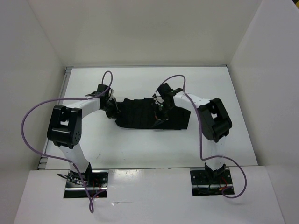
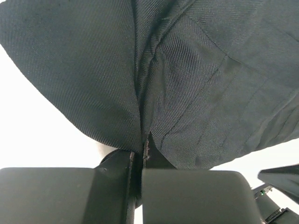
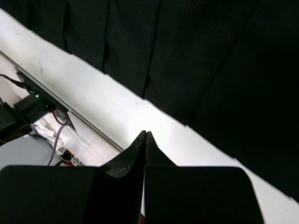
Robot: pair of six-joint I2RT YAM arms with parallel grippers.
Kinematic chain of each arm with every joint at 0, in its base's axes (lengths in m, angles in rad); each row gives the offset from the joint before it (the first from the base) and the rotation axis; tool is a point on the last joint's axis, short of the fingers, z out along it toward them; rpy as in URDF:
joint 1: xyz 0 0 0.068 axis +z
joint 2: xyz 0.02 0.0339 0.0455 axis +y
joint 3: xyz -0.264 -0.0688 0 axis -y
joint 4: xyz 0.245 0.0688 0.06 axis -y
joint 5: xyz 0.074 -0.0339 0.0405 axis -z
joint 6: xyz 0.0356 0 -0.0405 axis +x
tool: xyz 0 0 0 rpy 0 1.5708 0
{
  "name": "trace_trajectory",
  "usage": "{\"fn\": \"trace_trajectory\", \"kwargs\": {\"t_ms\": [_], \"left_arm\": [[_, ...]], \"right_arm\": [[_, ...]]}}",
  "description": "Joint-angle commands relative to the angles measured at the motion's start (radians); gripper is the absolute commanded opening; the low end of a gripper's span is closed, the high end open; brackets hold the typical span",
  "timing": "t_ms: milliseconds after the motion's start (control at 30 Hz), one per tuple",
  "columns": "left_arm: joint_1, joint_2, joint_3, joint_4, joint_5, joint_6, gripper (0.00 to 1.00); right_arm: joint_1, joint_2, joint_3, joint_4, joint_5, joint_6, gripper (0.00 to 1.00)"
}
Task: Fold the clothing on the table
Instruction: Fold the skirt
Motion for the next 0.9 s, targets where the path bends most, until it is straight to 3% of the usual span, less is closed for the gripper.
{"fn": "trace_trajectory", "kwargs": {"t_ms": [0, 400, 533, 867], "left_arm": [[-0.003, -0.062, 0.039, -0.035, -0.010, 0.009, 0.00], [-0.003, -0.121, 0.071, -0.045, 0.059, 0.009, 0.00], [-0.014, -0.140, 0.143, -0.071, 0.096, 0.009, 0.00], [-0.155, -0.160, 0.262, 0.002, 0.199, -0.107, 0.00]], "right_arm": [[0.003, 0.047, 0.080, 0.020, -0.052, -0.002, 0.00], [0.012, 0.225, 0.123, 0.073, -0.094, 0.008, 0.00], [0.034, 0.317, 0.167, 0.084, -0.103, 0.018, 0.00], [0.088, 0.415, 0.278, 0.297, -0.259, 0.218, 0.00]]}}
